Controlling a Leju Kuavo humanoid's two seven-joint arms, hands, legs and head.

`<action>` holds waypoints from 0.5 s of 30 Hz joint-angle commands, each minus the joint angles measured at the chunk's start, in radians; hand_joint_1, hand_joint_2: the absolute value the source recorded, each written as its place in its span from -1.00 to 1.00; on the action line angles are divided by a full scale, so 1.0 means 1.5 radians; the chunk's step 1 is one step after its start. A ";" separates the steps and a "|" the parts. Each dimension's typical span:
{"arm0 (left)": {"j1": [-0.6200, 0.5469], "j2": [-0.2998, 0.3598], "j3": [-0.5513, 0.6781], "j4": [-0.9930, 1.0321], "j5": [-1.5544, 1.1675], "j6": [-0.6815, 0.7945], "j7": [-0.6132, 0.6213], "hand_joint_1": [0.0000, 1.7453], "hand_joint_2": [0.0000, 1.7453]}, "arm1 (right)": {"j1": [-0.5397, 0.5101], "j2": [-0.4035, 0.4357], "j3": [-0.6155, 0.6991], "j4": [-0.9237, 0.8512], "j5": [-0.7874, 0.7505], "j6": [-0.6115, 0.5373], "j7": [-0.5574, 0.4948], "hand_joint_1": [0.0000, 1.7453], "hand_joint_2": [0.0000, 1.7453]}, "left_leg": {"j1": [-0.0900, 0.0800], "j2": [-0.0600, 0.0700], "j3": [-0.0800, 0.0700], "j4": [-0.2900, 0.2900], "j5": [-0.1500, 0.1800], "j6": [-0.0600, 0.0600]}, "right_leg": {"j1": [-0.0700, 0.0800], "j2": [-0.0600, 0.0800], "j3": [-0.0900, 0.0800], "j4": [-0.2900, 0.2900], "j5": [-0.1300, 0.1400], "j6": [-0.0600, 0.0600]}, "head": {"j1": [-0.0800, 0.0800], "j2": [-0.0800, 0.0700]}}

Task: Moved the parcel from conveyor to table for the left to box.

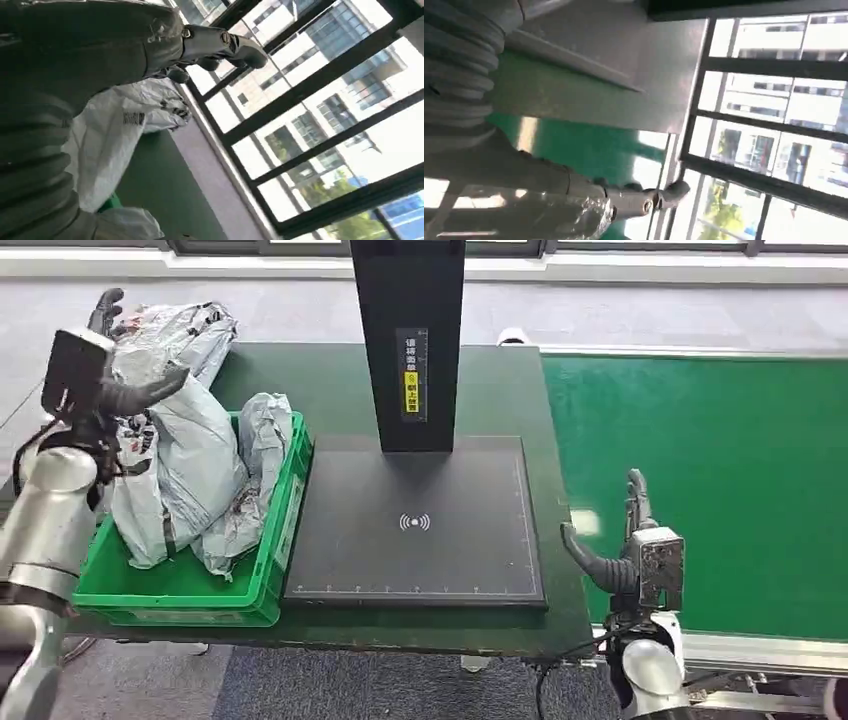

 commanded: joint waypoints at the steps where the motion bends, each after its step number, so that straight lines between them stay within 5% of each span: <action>1: 0.183 -0.268 -0.087 -0.095 0.013 0.179 -0.059 -1.00 1.00 | -0.045 0.017 0.102 0.013 -0.020 -0.033 0.017 -1.00 1.00 | -0.001 -0.006 0.002 -0.001 0.000 0.002 | -0.001 -0.008 0.005 -0.001 -0.003 0.001 | 0.000 0.000; 6: 0.178 -0.270 -0.102 -0.066 0.057 0.179 -0.039 -1.00 1.00 | -0.108 0.045 0.138 0.103 -0.031 -0.067 0.011 -1.00 1.00 | -0.001 0.000 0.002 -0.001 -0.002 0.003 | 0.000 -0.004 0.004 -0.002 -0.002 0.001 | 0.000 0.000; 15: 0.107 -0.328 -0.145 0.013 -0.002 0.226 -0.045 -1.00 1.00 | -0.143 0.069 0.132 0.152 0.017 -0.148 -0.009 -1.00 1.00 | 0.000 -0.004 0.000 0.000 -0.001 0.003 | 0.001 -0.008 0.003 -0.001 -0.002 0.001 | 0.000 0.000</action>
